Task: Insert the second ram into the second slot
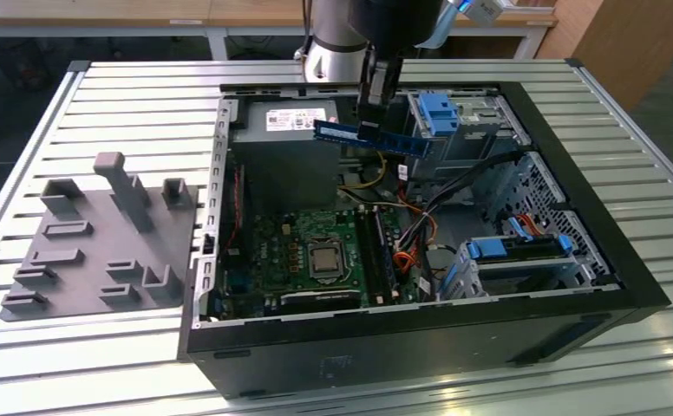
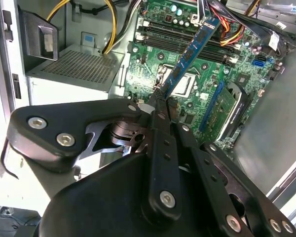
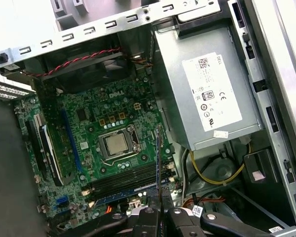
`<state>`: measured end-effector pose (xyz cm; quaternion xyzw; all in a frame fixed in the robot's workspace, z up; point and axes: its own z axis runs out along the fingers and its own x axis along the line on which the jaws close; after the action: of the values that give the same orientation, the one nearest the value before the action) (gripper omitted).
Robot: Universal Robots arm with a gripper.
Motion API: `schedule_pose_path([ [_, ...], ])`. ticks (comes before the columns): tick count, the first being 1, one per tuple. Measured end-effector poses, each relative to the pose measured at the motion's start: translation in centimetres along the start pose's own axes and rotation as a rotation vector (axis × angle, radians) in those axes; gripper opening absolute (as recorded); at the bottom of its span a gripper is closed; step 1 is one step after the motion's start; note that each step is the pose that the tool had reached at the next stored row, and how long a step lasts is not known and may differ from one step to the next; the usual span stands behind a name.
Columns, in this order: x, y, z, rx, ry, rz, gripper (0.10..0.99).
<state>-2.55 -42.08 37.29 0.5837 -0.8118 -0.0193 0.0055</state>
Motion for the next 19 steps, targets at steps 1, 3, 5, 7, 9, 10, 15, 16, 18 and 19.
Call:
schedule_pose_path([
  [1,0.0,0.0,0.0,0.0,-0.0001,0.003,0.129],
  [3,0.0,0.0,0.0,0.0,-0.0004,0.008,0.129],
  [5,0.0,0.0,0.0,0.0,-0.0005,0.013,0.129],
  [7,0.0,0.0,0.0,0.0,-0.0007,0.018,0.129],
  [9,0.0,0.0,0.0,0.0,-0.0008,0.024,0.129],
  [10,0.0,0.0,0.0,0.0,-0.001,0.026,0.129],
  [15,0.0,0.0,0.0,0.001,-0.0015,0.04,0.129],
  [16,0.0,0.0,0.0,0.001,-0.0016,0.043,0.129],
  [18,0.0,0.0,0.0,0.001,-0.0018,0.048,0.129],
  [19,0.0,0.0,0.0,0.001,-0.0019,0.051,0.129],
])
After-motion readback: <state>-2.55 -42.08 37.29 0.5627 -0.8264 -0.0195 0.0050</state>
